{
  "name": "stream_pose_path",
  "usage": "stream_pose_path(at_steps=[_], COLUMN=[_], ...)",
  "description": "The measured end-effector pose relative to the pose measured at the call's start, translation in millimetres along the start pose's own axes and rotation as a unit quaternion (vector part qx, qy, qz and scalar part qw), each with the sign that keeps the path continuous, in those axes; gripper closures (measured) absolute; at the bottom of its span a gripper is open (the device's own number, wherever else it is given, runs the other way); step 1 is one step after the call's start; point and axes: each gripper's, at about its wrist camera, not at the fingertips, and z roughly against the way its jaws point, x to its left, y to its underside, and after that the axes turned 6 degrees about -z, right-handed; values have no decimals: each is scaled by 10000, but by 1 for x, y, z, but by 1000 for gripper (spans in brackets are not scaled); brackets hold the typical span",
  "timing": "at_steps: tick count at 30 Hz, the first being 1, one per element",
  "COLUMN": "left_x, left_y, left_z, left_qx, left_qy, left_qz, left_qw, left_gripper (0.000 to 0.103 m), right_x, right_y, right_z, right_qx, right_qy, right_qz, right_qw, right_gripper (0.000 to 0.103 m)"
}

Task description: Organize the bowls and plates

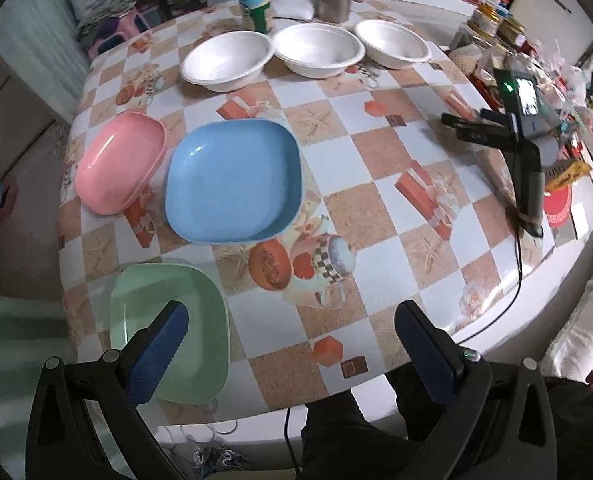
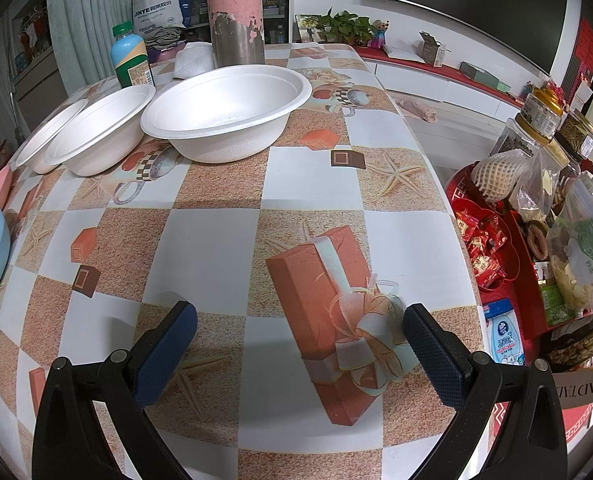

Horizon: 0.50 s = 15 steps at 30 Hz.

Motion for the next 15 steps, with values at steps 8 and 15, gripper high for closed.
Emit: stream_pose_path(at_steps=[8, 15], left_x=[4, -2], left_y=[-24, -48], left_z=[10, 23], left_qx=[129, 367], left_qy=[-265, -485], left_qz=[440, 768], left_qw=[9986, 9952], left_gripper=[0, 0], right_x=[0, 0], right_y=[0, 0], right_z=[0, 0], right_qx=[0, 0], right_qy=[-2, -2], right_qz=[-2, -2], right_qw=[10000, 10000], right_gripper=[0, 0])
